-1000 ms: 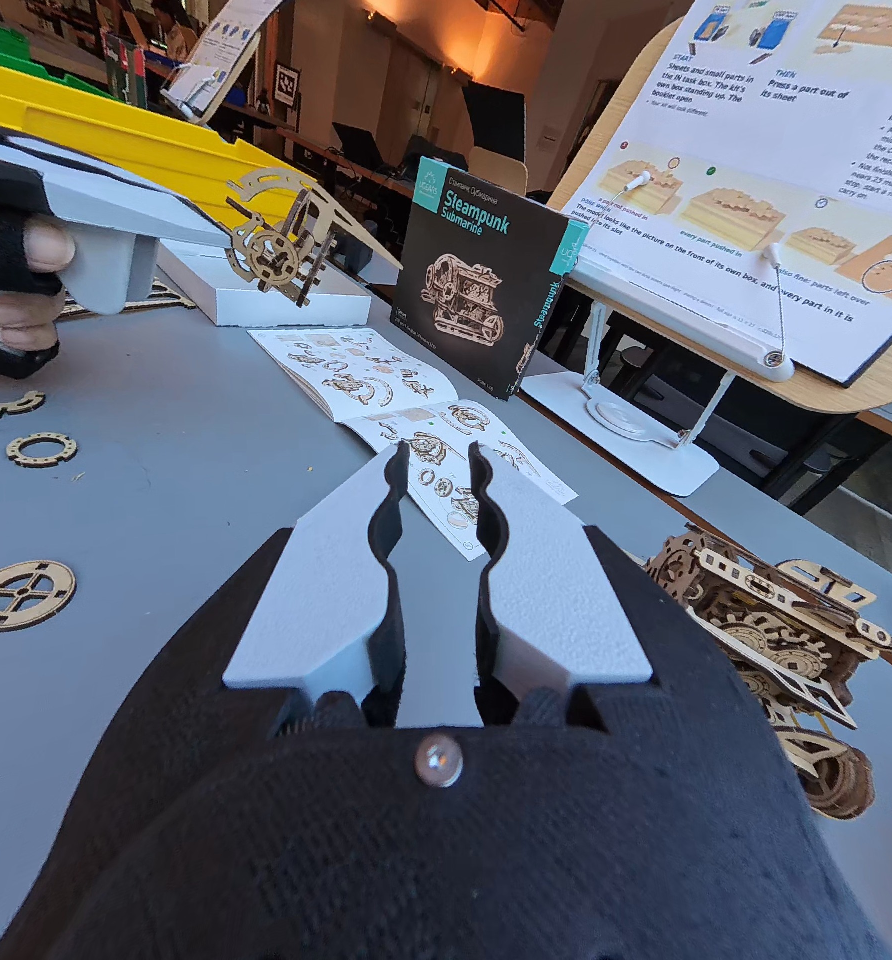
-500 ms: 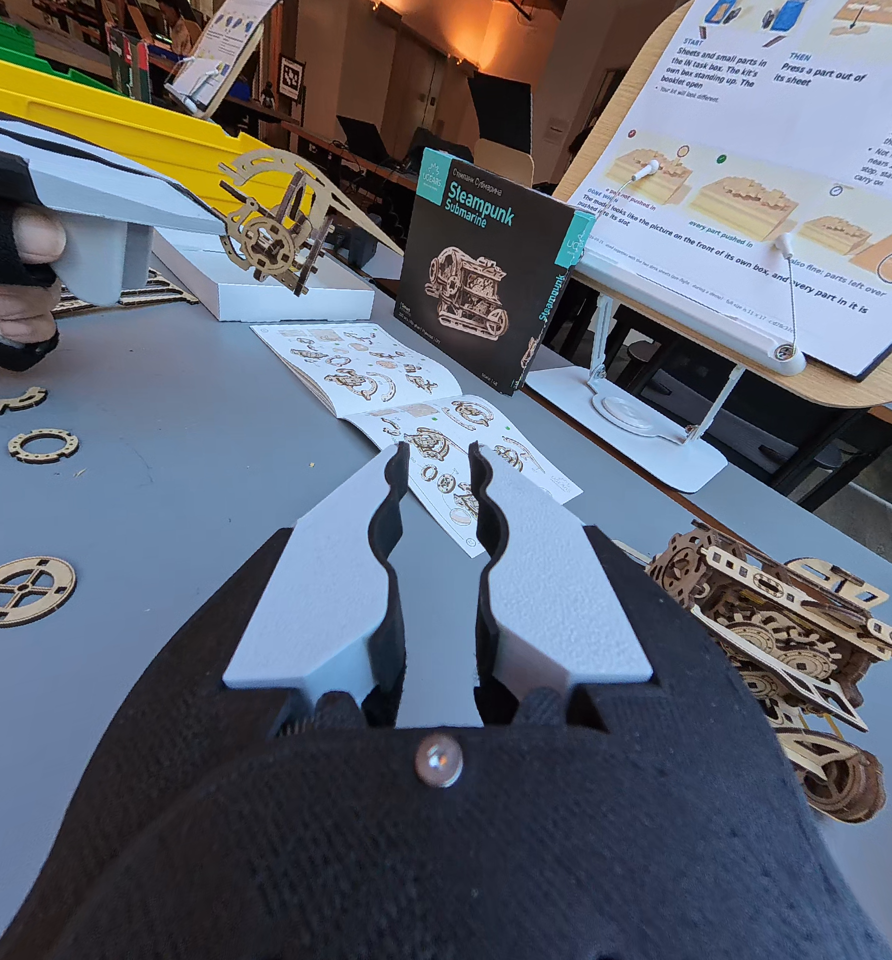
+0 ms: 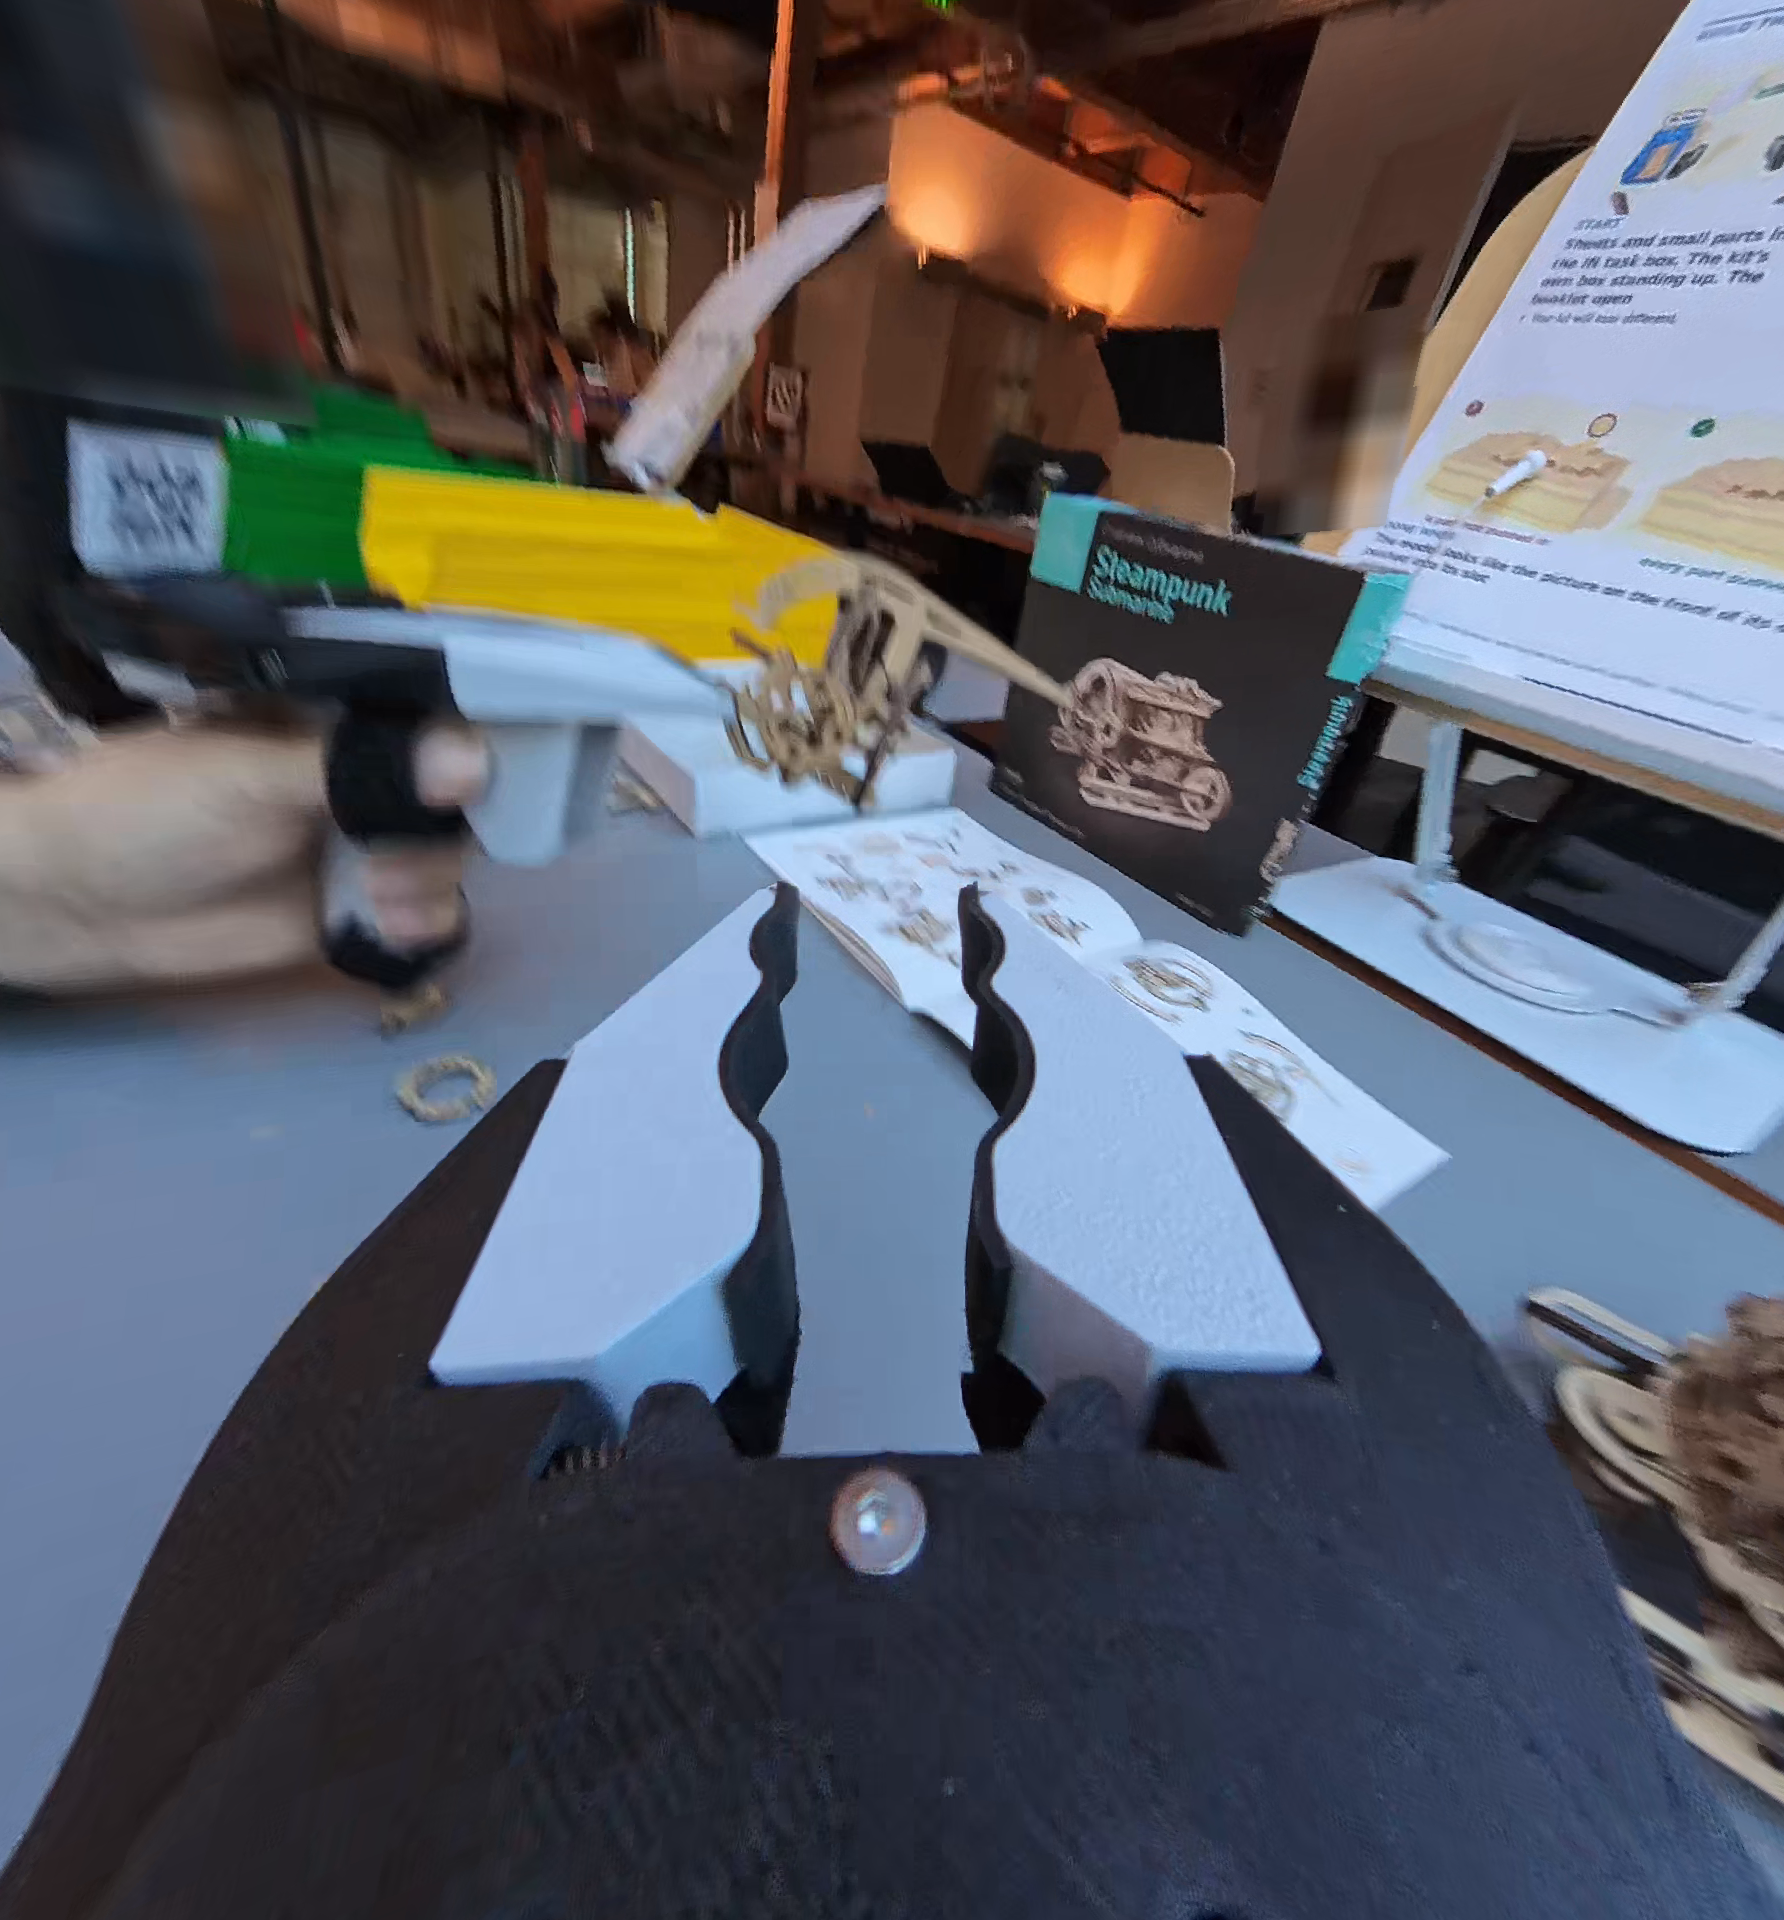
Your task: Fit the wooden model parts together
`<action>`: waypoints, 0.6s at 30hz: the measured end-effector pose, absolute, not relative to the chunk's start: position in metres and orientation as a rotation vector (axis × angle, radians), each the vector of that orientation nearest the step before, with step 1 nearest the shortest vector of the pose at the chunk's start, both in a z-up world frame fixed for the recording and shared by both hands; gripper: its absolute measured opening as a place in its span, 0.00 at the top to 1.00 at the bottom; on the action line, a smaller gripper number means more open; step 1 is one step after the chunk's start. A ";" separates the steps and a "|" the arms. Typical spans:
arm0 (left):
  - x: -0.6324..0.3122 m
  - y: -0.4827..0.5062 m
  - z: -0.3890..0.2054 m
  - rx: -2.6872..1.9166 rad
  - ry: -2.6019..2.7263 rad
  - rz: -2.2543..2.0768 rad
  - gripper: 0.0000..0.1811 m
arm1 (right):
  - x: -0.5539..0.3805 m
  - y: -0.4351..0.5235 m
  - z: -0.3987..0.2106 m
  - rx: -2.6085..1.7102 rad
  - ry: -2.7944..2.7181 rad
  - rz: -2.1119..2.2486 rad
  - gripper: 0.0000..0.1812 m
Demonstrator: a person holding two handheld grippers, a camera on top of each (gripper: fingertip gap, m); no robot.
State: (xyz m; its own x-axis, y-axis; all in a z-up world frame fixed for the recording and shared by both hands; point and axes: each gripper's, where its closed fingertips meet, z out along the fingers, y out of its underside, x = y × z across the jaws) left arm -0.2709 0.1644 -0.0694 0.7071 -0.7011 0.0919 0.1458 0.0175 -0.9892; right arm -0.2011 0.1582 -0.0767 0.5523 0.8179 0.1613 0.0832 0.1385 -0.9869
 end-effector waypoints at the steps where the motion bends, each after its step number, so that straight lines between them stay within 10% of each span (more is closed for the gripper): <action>1: -0.267 0.163 -0.071 -1.411 0.513 -0.696 1.00 | -0.204 0.156 -0.070 -1.342 -0.813 0.692 0.84; 18: -0.238 0.150 -0.078 -1.372 0.701 -0.511 1.00 | -0.210 0.161 -0.051 -1.435 -0.631 0.833 0.91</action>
